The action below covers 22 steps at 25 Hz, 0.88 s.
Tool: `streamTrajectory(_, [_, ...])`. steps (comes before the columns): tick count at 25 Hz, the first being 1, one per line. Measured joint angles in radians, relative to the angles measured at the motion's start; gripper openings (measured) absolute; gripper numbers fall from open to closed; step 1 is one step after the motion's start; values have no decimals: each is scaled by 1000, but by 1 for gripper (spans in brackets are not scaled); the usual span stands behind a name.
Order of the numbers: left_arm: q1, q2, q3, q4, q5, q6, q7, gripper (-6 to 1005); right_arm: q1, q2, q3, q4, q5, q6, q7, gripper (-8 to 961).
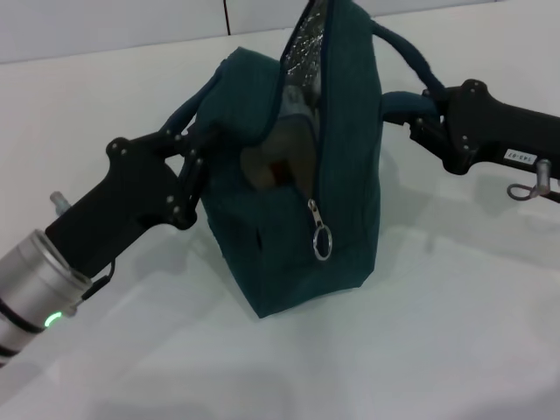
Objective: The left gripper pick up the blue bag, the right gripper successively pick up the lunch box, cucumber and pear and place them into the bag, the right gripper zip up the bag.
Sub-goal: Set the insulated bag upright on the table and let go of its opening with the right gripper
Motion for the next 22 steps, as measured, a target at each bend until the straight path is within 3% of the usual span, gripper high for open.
streamTrajectory(6, [17,0,1,-3,9,11,47,48,-19,7,-5,1,-1,-1,26,2])
streamTrajectory(12, [14,0,4,-3,40,13,66,50,-28,6,-9,4,-20,2,37,79])
streamTrajectory(17, [6,0,4,-1,69,29,67,205,-41,4,-4,14,-26,-8,37,233])
streamTrajectory(22, [6,0,4,-2,83,26,67,341,-66,-1,4,5,-21,-57,37,314])
